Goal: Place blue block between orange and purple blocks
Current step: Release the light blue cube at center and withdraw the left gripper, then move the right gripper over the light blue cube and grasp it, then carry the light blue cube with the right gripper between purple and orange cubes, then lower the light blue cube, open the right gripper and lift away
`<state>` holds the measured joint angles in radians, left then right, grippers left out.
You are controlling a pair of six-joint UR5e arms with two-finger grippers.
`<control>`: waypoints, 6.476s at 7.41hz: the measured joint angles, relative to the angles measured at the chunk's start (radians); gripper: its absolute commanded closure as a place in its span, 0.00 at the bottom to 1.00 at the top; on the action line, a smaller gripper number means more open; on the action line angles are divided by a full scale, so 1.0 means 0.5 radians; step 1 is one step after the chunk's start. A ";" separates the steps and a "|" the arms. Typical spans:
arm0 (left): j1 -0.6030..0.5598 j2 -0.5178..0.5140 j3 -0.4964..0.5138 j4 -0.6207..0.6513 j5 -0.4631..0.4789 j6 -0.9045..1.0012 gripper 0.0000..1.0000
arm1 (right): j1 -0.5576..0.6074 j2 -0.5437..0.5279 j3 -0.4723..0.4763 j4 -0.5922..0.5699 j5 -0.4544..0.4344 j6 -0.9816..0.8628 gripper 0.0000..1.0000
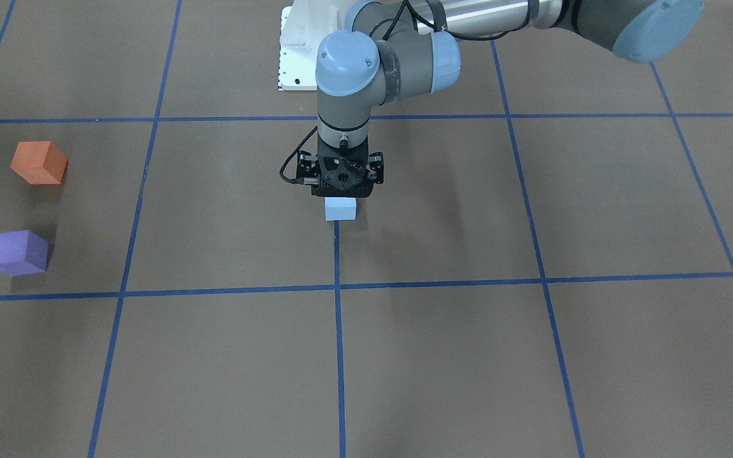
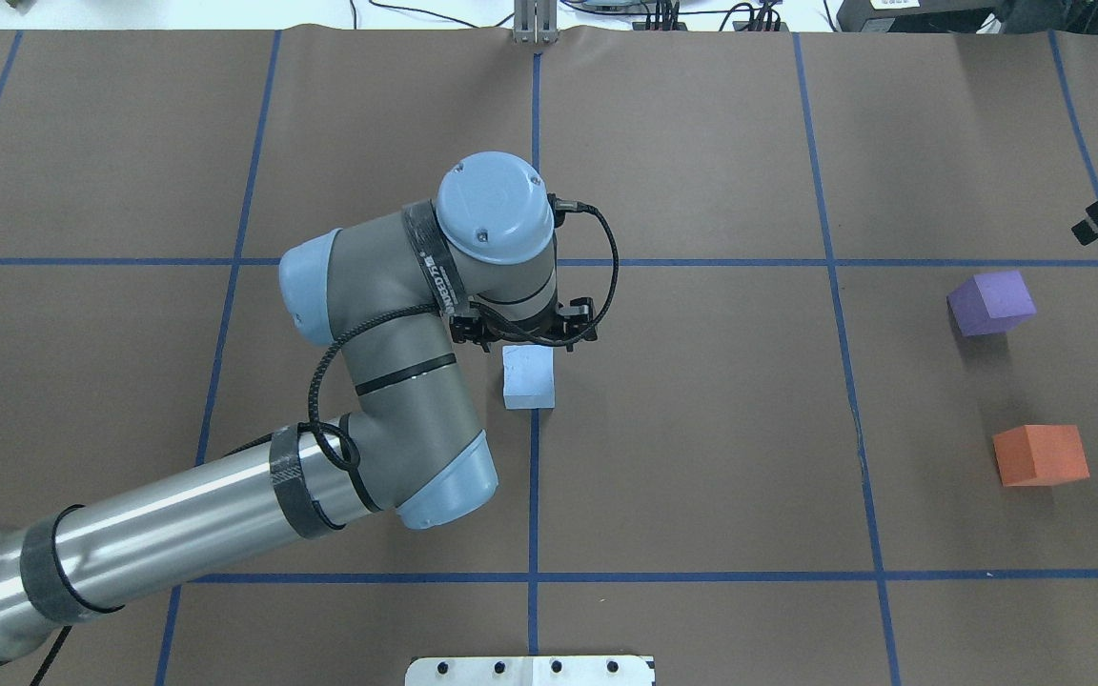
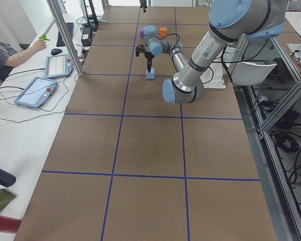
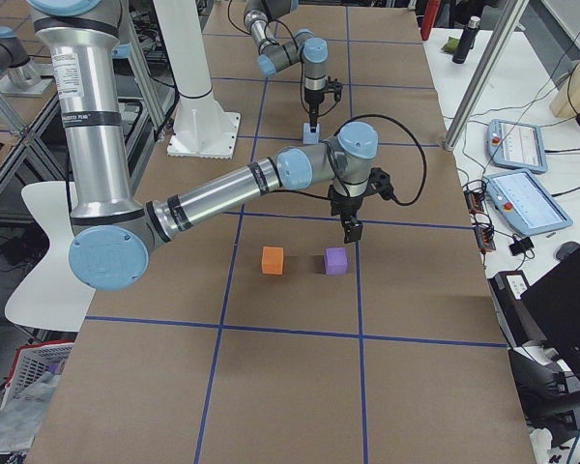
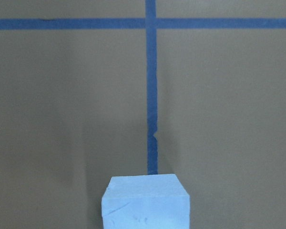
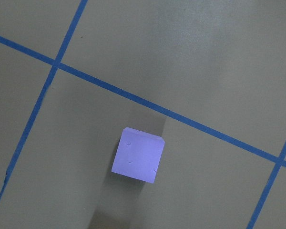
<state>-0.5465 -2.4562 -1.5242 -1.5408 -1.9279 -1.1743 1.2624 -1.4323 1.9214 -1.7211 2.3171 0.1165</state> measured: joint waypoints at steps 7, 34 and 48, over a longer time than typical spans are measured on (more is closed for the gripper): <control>-1.105 1.081 -0.710 0.482 -0.474 1.929 0.00 | -1.063 0.820 0.054 -0.009 -0.493 1.597 0.00; -2.173 2.041 -0.290 -0.378 -0.903 2.632 0.00 | -0.953 0.351 0.205 -0.013 -0.613 1.429 0.97; -2.170 2.041 -0.314 -0.379 -0.926 2.627 0.00 | -0.627 -0.661 -0.258 1.520 -0.489 1.243 0.01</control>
<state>-1.6314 -1.4358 -1.6813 -1.7303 -2.3909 0.1392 0.9491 -1.7630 1.7924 -0.9612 2.0726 0.7382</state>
